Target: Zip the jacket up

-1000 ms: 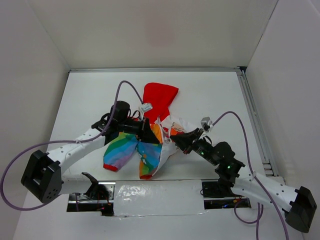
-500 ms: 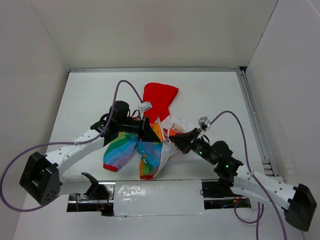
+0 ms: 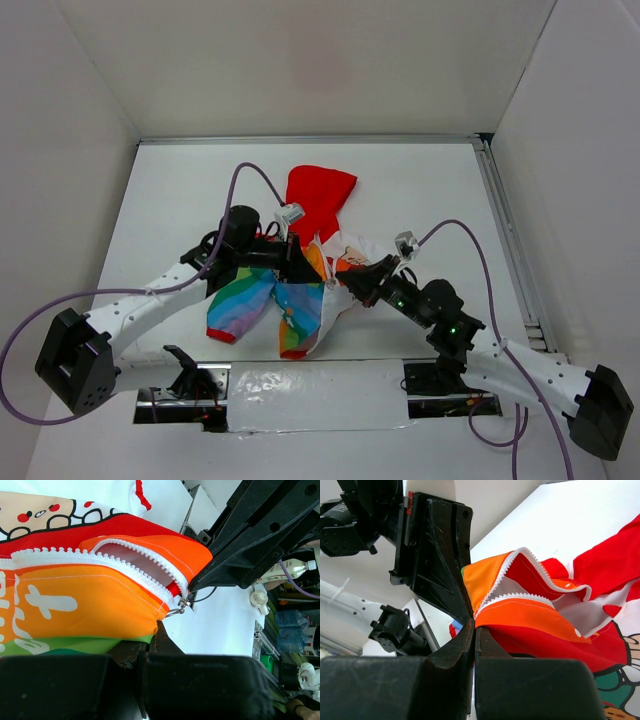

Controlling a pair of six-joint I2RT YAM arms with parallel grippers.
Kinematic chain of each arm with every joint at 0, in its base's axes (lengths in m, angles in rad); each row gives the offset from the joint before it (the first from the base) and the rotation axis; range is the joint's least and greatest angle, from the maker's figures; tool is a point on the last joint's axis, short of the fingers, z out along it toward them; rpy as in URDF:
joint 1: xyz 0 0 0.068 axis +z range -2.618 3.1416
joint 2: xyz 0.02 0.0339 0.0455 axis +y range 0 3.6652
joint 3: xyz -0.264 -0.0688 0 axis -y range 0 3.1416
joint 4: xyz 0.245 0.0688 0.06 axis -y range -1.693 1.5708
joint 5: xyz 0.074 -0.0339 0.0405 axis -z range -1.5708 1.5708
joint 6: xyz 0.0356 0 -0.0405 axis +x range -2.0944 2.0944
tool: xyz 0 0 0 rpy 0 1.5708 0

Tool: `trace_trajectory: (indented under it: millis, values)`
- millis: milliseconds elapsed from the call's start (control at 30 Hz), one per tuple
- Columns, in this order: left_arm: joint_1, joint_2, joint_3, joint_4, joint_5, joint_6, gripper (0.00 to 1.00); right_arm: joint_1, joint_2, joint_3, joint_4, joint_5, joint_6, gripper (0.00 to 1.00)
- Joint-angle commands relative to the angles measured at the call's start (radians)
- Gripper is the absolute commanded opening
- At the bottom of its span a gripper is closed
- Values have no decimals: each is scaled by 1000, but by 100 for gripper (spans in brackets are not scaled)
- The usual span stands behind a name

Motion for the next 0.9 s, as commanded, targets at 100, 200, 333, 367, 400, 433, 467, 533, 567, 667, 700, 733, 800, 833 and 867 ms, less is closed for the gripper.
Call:
trace_trajectory:
  millis: [100,200,333,367,400,433,467,533,567,667,700,733,800,833,867]
  values:
    - [-6,-36,-8,73,1,-1,0,-6,-5,51,3,35,19,0]
    - [-6,-50,-11,78,13,3,0,-4,-11,49,-3,35,22,0]
    - [-6,-56,-17,87,25,0,0,-6,-3,51,-4,56,34,0]
    - [-6,-58,-17,89,29,2,0,-6,-5,49,4,50,34,0]
    - [-6,-56,-17,87,32,0,0,-6,0,51,7,45,37,0]
    - [-6,-56,-17,89,32,0,0,-6,0,51,7,45,37,0]
    - [-6,-53,-17,92,35,0,0,-7,3,54,4,44,37,0]
    - [-6,-50,-17,98,42,-1,0,-6,0,54,7,42,37,0]
    - [-6,-49,-17,96,48,-1,0,-6,-1,54,9,44,39,0]
    - [-6,-42,-13,96,50,-1,0,-6,-14,48,13,48,42,0]
    - [-6,-39,-16,98,50,-3,0,-6,-20,46,13,50,46,0]
    - [-6,-41,-17,101,52,-3,0,-6,-23,45,21,48,46,0]
    - [-6,-36,-16,98,47,-4,0,-9,-29,43,30,44,49,0]
    - [-6,-35,-14,96,44,-4,0,-9,-29,45,27,42,46,0]
    - [-8,-33,-13,93,42,-4,0,-6,-29,48,26,18,46,0]
